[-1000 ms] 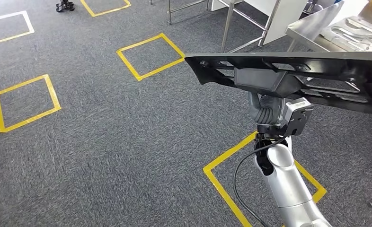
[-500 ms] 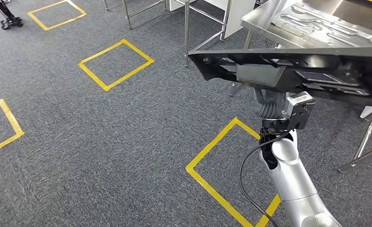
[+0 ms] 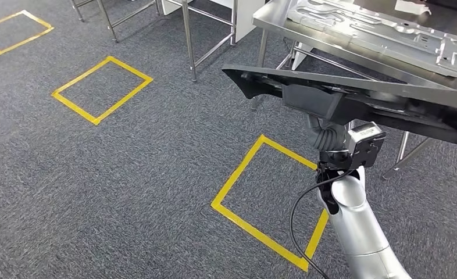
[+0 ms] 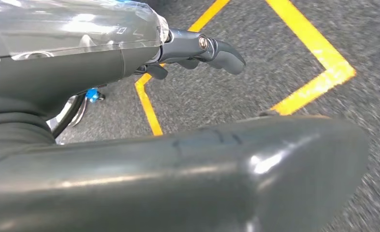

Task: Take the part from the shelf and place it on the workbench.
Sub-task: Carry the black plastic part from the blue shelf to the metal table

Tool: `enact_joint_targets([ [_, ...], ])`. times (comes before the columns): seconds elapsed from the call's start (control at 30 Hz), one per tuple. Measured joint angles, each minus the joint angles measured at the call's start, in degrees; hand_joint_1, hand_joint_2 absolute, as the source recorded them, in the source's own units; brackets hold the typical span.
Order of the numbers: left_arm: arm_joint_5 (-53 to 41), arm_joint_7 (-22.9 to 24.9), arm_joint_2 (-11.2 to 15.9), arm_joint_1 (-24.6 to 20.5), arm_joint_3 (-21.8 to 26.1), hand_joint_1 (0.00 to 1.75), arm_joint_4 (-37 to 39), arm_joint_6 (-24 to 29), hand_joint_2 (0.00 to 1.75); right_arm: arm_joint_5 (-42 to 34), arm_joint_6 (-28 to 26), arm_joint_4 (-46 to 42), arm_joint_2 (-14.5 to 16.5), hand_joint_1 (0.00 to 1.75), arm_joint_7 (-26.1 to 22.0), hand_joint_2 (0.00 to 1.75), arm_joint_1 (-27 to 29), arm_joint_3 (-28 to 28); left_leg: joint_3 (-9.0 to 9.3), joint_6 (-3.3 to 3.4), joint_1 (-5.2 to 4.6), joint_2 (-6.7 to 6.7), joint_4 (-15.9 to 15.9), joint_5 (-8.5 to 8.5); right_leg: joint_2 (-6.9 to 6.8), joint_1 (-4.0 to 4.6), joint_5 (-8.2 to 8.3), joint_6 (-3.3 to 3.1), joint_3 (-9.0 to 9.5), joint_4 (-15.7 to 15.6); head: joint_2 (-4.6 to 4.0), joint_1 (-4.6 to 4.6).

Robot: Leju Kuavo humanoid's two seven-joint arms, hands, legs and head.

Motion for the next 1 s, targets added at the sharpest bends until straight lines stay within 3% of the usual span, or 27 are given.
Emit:
enact_joint_targets([
  [0.03,0.07,-0.13,0.01,-0.03,0.01,0.00,0.00,-0.19,0.00,0.24,-0.01,-0.41,0.05,1.75,0.06,1.75,0.09,-0.10,0.15,-0.26,-0.09,0.65,-0.04,-0.13,0.12,0.23,-0.15,-0.32,0.03,-0.35,0.00,-0.01],
  [0.1,0.14,-0.47,0.02,-0.15,0.01,0.00,0.00,-0.82,0.00,0.76,-0.04,-1.15,0.10,1.75,0.21,1.75,0.47,-0.47,0.47,-0.85,-0.07,1.69,-0.09,-0.46,1.75,0.00,0.11,-0.84,0.02,-0.65,0.00,-0.01],
  [0.17,0.17,-1.09,0.11,-0.21,0.02,0.00,0.00,-1.91,0.00,1.49,-0.03,-2.14,0.22,1.75,0.41,1.75,1.05,-1.11,-0.15,-1.51,0.11,-0.46,2.09,-2.22,3.18,-0.52,0.44,-1.42,0.26,-1.06,0.00,-0.02],
  [0.23,0.15,-1.67,0.33,-0.16,0.03,0.00,0.00,-3.02,0.00,2.12,0.20,-3.18,0.34,1.75,0.59,1.75,2.00,-2.02,-3.02,-1.95,0.42,-3.89,8.82,-5.88,4.55,-0.71,0.58,-1.77,0.33,-1.17,0.00,-0.03],
  [0.3,0.14,-2.03,0.57,-0.03,0.03,0.00,0.00,-3.75,0.00,2.34,0.73,-3.91,0.31,1.75,0.68,1.75,3.40,-3.19,-6.30,-2.11,0.55,-4.93,15.64,-8.26,6.15,-0.66,0.59,-1.85,0.30,-1.09,0.00,-0.03],
  [0.33,0.15,-2.19,0.66,0.03,0.03,0.00,0.00,-4.03,0.00,2.34,0.99,-4.17,0.26,1.75,0.67,1.75,4.05,-3.77,-6.90,-2.12,0.56,-5.04,16.65,-7.97,7.03,-0.66,0.58,-1.85,0.30,-1.02,0.00,-0.03],
  [0.37,0.14,-2.40,0.75,0.07,0.02,0.00,0.00,-4.36,0.00,2.29,1.28,-4.39,0.21,1.75,0.61,1.75,4.62,-4.37,-6.37,-2.05,0.59,-5.21,15.13,-6.43,8.00,-0.67,0.57,-1.81,0.31,-0.93,0.00,-0.03],
  [0.4,0.10,-2.63,0.84,0.08,-0.01,0.00,0.00,-4.68,0.00,2.25,1.52,-4.62,0.13,1.75,0.53,1.75,5.07,-4.95,-4.92,-1.91,0.66,-5.83,11.65,-4.17,8.96,-0.69,0.53,-1.73,0.32,-0.82,0.00,-0.03],
  [0.47,-0.05,-3.20,1.04,0.10,-0.08,0.00,0.00,-5.73,0.00,2.17,1.87,-5.17,-0.10,1.75,0.31,1.75,5.75,-6.20,-1.58,-1.53,1.02,-9.07,3.86,-0.83,10.69,-0.69,0.40,-1.32,0.14,-0.43,0.00,-0.02],
  [0.53,-0.31,-3.61,1.19,0.08,-0.16,0.00,0.00,-6.69,0.00,2.17,2.09,-5.73,-0.49,1.75,0.14,1.75,6.35,-7.52,-0.22,-1.14,1.12,-11.03,0.76,-0.32,12.13,-0.88,0.48,-0.54,-0.36,-0.23,0.00,-0.02],
  [0.6,-0.47,-3.74,1.27,-0.02,-0.25,0.00,0.00,-7.09,0.00,2.16,2.23,-6.26,-1.06,1.75,0.08,1.75,7.07,-8.84,0.04,-0.52,1.05,-9.65,0.27,-0.11,13.35,-1.17,0.72,0.34,-0.75,-0.34,0.00,-0.03],
  [0.63,-0.49,-3.78,1.32,-0.05,-0.28,0.00,0.00,-7.15,0.00,2.16,2.25,-6.51,-1.36,1.75,0.05,1.75,7.38,-9.43,0.21,-0.12,1.12,-8.88,-0.09,0.08,12.66,-1.11,0.50,0.69,-0.96,-0.02,0.00,-0.02],
  [0.67,-0.50,-3.80,1.38,-0.06,-0.31,0.00,0.00,-7.19,0.00,2.16,2.27,-6.69,-1.63,1.75,0.04,1.75,7.52,-9.89,0.38,0.26,1.21,-7.99,-0.48,0.28,11.13,-1.02,-0.28,0.99,-1.56,1.16,0.00,-0.01],
  [0.73,-0.51,-3.82,1.46,0.02,-0.32,0.00,0.00,-7.21,0.00,2.16,2.27,-6.88,-1.90,1.75,0.01,1.75,7.60,-10.36,0.56,0.70,1.15,-6.26,-0.85,0.36,6.88,-0.94,-3.52,1.54,-4.47,7.06,0.00,0.02],
  [0.8,-0.53,-3.91,1.50,0.15,-0.32,0.00,0.00,-7.21,0.00,2.13,2.27,-6.88,-1.95,1.75,0.02,1.75,7.90,-10.46,0.55,0.80,1.00,-4.43,-0.82,0.18,5.11,-1.24,-6.32,2.04,-8.09,14.13,0.00,0.02],
  [0.83,-0.57,-4.16,1.51,0.18,-0.34,0.00,0.00,-7.21,0.00,2.11,2.28,-6.88,-1.97,1.75,0.03,1.75,8.12,-10.56,0.58,0.76,0.97,-3.55,-0.79,0.05,4.86,-1.40,-6.32,2.19,-8.83,15.50,0.00,0.03],
  [0.87,-0.62,-4.51,1.53,0.18,-0.39,0.00,0.00,-7.22,0.00,2.11,2.29,-6.89,-1.99,1.75,0.04,1.75,8.27,-10.69,0.64,0.68,0.97,-2.75,-0.75,-0.09,4.68,-1.50,-5.43,2.28,-8.59,14.96,0.00,0.02],
  [0.9,-0.66,-4.97,1.54,0.14,-0.48,0.00,0.00,-7.30,0.00,2.10,2.33,-6.93,-2.03,1.75,0.06,1.75,8.37,-10.90,0.79,0.56,0.97,-1.98,-0.70,-0.29,4.30,-1.56,-3.61,2.30,-7.00,12.00,0.00,0.02],
  [0.93,-0.66,-5.41,1.55,0.10,-0.56,0.00,0.00,-7.49,0.00,2.03,2.50,-7.05,-2.15,1.75,0.06,1.75,8.43,-11.22,1.01,0.37,0.94,-1.29,-0.63,-0.53,3.27,-1.54,-1.70,2.21,-4.68,7.71,0.00,0.02],
  [1.0,-0.64,-6.01,1.60,0.08,-0.64,0.00,0.00,-7.87,0.00,1.72,3.15,-7.32,-2.50,1.75,0.14,1.75,8.49,-11.92,1.43,-0.21,0.64,-0.16,-0.54,-1.07,0.76,-1.10,0.43,1.50,-1.02,1.05,0.00,0.02],
])
